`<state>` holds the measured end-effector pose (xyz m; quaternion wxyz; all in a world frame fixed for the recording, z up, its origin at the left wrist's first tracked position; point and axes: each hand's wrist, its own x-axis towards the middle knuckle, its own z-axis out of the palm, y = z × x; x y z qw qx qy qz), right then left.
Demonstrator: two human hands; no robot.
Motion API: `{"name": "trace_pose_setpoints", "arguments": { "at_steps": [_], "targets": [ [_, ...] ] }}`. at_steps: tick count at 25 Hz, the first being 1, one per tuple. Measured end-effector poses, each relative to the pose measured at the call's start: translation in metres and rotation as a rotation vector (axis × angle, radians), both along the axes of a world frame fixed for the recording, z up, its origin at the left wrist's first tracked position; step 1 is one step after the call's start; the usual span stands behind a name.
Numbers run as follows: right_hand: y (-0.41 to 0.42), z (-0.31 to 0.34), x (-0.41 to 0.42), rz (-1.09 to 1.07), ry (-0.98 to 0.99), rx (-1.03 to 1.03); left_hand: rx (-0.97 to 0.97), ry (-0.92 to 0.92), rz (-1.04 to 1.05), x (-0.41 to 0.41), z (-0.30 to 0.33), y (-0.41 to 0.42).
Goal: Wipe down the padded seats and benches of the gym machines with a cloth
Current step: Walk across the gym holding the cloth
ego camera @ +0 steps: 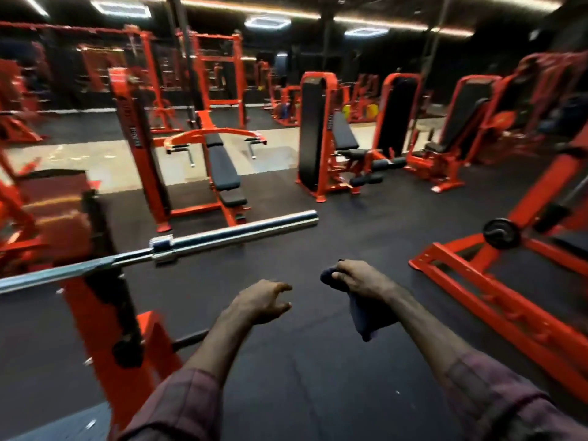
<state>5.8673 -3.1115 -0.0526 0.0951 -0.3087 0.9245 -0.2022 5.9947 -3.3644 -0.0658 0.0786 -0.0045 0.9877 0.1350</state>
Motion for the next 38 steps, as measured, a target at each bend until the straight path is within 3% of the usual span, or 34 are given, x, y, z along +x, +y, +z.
{"name": "trace_pose_setpoints", "arguments": {
  "at_steps": [12, 17, 25, 29, 38],
  "targets": [
    [0.195, 0.035, -0.256, -0.476, 0.140, -0.075, 0.064, 0.137, -0.418, -0.385, 0.042, 0.183],
    [0.281, 0.029, -0.365, -0.618, 0.137, -0.107, -0.014, 0.114, -0.497, -0.551, 0.051, 0.243],
    [0.384, 0.029, -0.627, -0.631, 0.147, -0.165, -0.115, 0.093, -0.539, -0.822, 0.056, 0.325],
    [0.422, 0.047, -0.760, -0.650, 0.161, -0.194, -0.070, 0.126, -0.561, -0.950, 0.062, 0.368],
    [0.484, 0.016, -1.065, -0.706, 0.160, -0.132, -0.008, 0.173, -0.624, -1.275, 0.028, 0.411]
  ]
}}
